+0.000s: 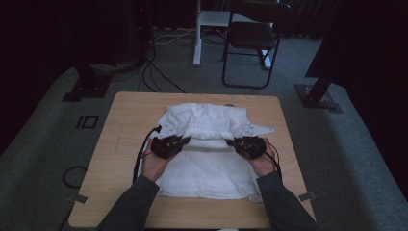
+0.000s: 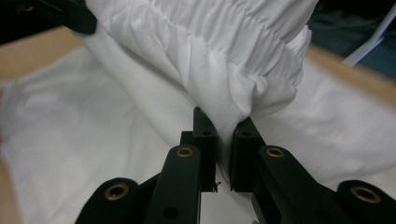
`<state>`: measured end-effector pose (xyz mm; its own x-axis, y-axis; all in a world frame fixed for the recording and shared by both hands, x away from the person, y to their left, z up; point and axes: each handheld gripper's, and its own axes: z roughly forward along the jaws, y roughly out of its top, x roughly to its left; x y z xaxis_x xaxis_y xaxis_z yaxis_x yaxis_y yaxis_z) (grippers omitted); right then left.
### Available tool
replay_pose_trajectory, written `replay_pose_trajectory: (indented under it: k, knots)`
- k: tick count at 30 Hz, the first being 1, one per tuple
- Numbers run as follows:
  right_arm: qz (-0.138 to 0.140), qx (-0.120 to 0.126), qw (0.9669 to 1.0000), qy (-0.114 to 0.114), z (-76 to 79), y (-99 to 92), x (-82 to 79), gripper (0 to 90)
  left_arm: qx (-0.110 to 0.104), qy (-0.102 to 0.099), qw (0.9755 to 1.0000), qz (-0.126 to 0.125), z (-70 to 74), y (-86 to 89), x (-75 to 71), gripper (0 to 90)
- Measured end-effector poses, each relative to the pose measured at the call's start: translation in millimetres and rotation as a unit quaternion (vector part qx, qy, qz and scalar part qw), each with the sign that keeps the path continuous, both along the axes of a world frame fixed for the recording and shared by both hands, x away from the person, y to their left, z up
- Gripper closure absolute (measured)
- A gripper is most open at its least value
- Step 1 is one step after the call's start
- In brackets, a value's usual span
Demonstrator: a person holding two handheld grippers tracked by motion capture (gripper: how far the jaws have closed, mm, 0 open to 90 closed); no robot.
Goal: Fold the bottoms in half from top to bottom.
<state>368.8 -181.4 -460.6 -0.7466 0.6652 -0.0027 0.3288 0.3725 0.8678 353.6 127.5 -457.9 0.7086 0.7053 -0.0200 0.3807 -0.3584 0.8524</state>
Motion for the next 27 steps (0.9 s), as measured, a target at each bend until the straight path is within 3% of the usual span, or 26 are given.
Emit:
replay_pose_trajectory:
  k: [2,5,7,9,11,12,13,16,18,19,20,21,23,25,27]
  knots:
    - [0.007,-0.022,0.9994,0.024,-22.1,3.0,-6.1,83.6,0.011,0.03,0.9995,-0.005,-26.3,0.4,-2.6,83.4]
    - [0.01,-0.036,0.9966,0.074,-57.8,4.8,-7.0,83.5,0.016,0.084,0.9963,-0.003,-62.5,1.4,-0.8,82.0]
    - [0.005,-0.041,0.9943,0.098,-75.7,5.8,-6.1,83.1,0.038,0.109,0.9933,-0.001,-81.7,-1.3,2.3,77.9]
    - [0.0,-0.044,0.992,0.118,-86.9,6.5,-4.2,79.8,0.035,0.132,0.9906,-0.004,-92.7,-1.1,5.3,70.8]
    - [0.003,-0.034,0.9896,0.14,-87.7,4.6,-1.7,63.9,0.02,0.133,0.9909,-0.003,-88.3,2.4,3.2,64.5]
    - [0.007,-0.03,0.9889,0.145,-85.6,3.5,-1.8,57.5,0.01,0.124,0.9922,-0.006,-80.7,5.8,0.1,64.0]
    - [0.014,-0.024,0.9902,0.137,-80.1,0.8,-3.4,50.5,0.01,0.124,0.9922,-0.006,-80.7,5.8,0.1,62.8]
    - [0.018,0.002,0.9937,0.11,-61.8,-9.6,-7.1,45.9,-0.026,0.09,0.9956,-0.005,-51.2,20.7,-3.6,60.3]
    - [0.008,0.036,0.9944,0.099,-49.8,-18.6,-3.1,52.7,-0.028,0.078,0.9965,0.014,-42.1,25.4,2.5,65.6]
    - [-0.005,0.043,0.9943,0.098,-46.0,-22.0,1.2,68.5,-0.025,0.076,0.9965,0.027,-39.0,26.5,7.6,78.0]
    - [-0.022,0.043,0.9941,0.097,-43.8,-23.5,6.3,76.4,-0.02,0.077,0.9962,0.035,-37.6,25.8,13.8,87.5]
    - [-0.039,0.036,0.9937,0.099,-43.3,-23.4,12.3,83.0,-0.012,0.078,0.9962,0.038,-38.0,22.7,20.3,90.0]
    - [-0.069,0.014,0.9914,0.11,-48.3,-17.5,28.2,86.1,0.026,0.083,0.9947,0.055,-44.2,12.8,34.3,90.0]
    - [-0.084,-0.008,0.9891,0.121,-56.6,-10.0,39.9,84.0,0.034,0.11,0.9917,0.057,-57.1,5.8,49.6,90.0]
    - [-0.107,-0.033,0.9844,0.136,-68.5,-2.8,51.5,81.7,0.047,0.121,0.9904,0.049,-71.2,-1.1,58.8,89.0]
